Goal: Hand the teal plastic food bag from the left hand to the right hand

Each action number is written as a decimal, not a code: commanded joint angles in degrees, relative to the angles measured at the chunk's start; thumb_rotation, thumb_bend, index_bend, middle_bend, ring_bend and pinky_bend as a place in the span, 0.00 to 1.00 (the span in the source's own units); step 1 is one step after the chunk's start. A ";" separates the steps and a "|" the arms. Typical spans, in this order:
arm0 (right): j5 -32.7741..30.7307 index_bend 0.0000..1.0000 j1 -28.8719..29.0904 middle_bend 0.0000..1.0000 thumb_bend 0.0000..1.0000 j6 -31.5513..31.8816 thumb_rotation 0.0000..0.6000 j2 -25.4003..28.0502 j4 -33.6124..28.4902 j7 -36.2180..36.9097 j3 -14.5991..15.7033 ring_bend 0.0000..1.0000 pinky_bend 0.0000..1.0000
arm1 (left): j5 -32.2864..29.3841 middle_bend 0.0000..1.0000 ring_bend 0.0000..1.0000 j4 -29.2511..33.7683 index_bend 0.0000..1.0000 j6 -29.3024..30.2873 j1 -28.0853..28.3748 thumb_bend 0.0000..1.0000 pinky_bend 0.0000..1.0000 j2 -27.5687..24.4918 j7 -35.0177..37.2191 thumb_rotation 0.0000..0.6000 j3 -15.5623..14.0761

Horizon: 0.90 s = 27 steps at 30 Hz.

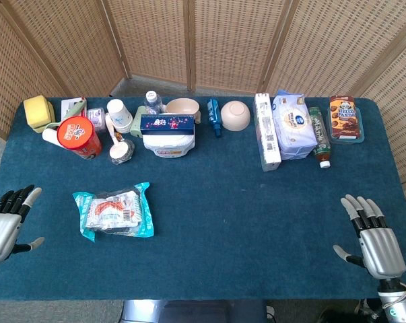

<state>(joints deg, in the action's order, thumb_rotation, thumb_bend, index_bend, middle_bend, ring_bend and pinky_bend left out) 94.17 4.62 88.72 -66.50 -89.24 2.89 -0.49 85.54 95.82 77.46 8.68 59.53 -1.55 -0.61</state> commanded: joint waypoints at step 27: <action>-0.56 0.00 -0.18 0.00 0.00 -0.13 1.00 1.04 -0.67 1.50 -0.26 0.00 0.05 | -12.58 0.00 0.00 1.66 0.00 -18.47 11.37 0.00 0.00 9.25 -9.27 1.00 4.22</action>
<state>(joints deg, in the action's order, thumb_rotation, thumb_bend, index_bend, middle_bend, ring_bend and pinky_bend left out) 93.62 4.44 88.59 -65.46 -89.91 4.40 -0.75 74.51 97.51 60.47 18.92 67.70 -9.63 3.05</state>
